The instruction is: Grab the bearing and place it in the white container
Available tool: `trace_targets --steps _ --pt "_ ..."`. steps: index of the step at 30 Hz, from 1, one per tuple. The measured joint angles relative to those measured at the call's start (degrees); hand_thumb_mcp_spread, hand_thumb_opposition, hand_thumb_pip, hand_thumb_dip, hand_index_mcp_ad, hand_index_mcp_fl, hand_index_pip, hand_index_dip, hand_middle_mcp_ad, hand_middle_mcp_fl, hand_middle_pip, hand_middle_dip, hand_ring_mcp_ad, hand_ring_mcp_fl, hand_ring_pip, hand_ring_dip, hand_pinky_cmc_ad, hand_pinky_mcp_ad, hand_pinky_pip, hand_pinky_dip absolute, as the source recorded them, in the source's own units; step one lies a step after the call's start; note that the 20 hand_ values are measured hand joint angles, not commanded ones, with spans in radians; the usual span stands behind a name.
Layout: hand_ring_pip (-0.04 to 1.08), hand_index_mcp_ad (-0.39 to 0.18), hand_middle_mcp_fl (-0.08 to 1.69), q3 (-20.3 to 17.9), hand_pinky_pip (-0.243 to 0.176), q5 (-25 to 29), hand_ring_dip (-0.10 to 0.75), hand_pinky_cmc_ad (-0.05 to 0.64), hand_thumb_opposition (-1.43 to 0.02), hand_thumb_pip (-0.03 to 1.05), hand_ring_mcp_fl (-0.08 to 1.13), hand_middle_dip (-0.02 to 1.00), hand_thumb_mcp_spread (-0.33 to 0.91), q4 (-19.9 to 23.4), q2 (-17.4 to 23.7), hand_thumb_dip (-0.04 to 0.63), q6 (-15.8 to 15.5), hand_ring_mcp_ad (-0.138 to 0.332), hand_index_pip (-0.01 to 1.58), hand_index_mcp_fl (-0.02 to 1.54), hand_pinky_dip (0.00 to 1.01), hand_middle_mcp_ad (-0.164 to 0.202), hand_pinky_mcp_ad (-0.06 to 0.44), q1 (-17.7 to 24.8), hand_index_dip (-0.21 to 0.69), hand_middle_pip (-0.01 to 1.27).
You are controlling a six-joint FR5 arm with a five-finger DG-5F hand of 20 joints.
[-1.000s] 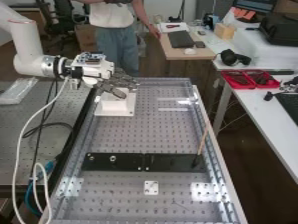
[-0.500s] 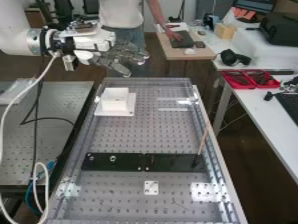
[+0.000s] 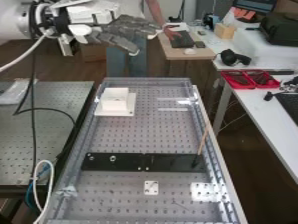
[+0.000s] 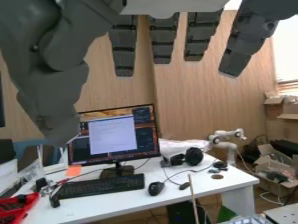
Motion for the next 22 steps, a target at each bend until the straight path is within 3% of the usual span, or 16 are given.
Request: trace_targets --steps 8,22 --pt "0.09 -0.122 -0.01 2.1 -0.089 -2.4 0.059 0.365 -0.76 0.53 -0.01 0.14 0.28 -4.3 0.3 0.204 1.3 0.134 0.11 0.22 0.34 0.077 0.291 -1.7 0.091 0.14" --pt "0.09 -0.122 -0.01 4.1 -0.089 -5.6 0.059 0.375 -0.73 0.50 0.00 0.14 0.27 -6.5 -0.9 0.176 2.9 0.134 0.10 0.17 0.33 0.077 0.291 -3.4 0.091 0.14"
